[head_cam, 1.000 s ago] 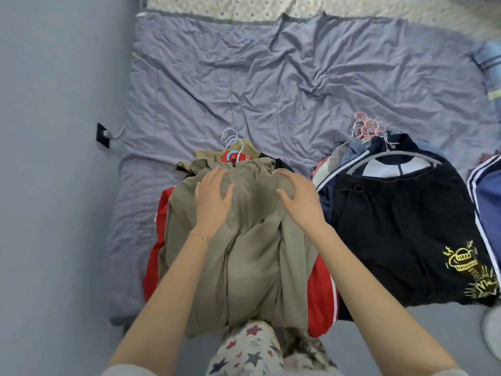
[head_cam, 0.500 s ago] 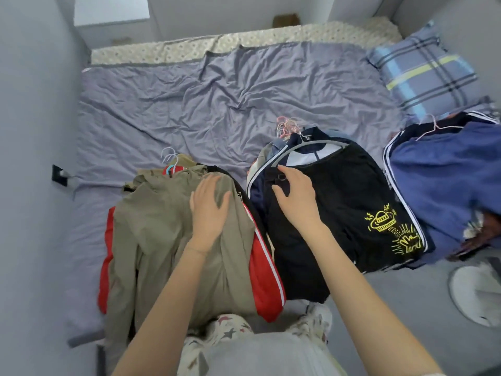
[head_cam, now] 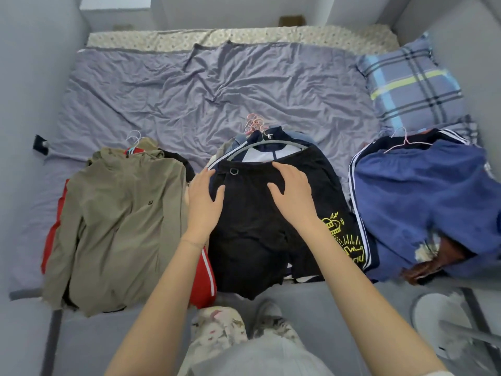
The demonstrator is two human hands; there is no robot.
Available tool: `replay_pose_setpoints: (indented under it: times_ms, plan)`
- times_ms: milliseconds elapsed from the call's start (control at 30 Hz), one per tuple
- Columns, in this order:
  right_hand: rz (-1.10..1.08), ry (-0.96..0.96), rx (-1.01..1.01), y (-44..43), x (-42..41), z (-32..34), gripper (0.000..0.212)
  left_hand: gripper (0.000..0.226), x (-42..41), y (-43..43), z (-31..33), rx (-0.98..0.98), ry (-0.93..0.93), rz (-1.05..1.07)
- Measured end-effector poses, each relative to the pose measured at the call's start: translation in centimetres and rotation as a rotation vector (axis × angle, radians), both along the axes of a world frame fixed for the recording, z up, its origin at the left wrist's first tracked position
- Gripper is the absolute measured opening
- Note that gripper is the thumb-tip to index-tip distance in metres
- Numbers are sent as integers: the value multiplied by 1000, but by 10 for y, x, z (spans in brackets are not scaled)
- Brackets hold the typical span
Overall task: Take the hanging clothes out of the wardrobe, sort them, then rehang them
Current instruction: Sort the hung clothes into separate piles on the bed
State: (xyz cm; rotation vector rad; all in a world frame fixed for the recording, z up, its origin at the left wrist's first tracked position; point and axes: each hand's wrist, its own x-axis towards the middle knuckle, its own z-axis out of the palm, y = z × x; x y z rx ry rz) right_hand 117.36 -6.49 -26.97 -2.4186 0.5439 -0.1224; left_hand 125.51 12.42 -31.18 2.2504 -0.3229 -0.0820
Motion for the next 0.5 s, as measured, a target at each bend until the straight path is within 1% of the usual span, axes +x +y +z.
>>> replay_pose_setpoints:
  times_ms: [133, 233, 433, 500]
  plan:
    - [10, 20, 18, -31, -1, -9, 48, 42, -4, -19, -5, 41, 11, 27]
    - [6, 36, 32, -49, 11, -22, 48, 43, 6, -33, -15, 37, 21, 31]
    - [12, 138, 14, -88, 58, -67, 48, 43, 58, -75, -55, 78, 98, 3]
    - [11, 155, 6, -105, 84, -87, 49, 42, 84, -92, -74, 95, 87, -27]
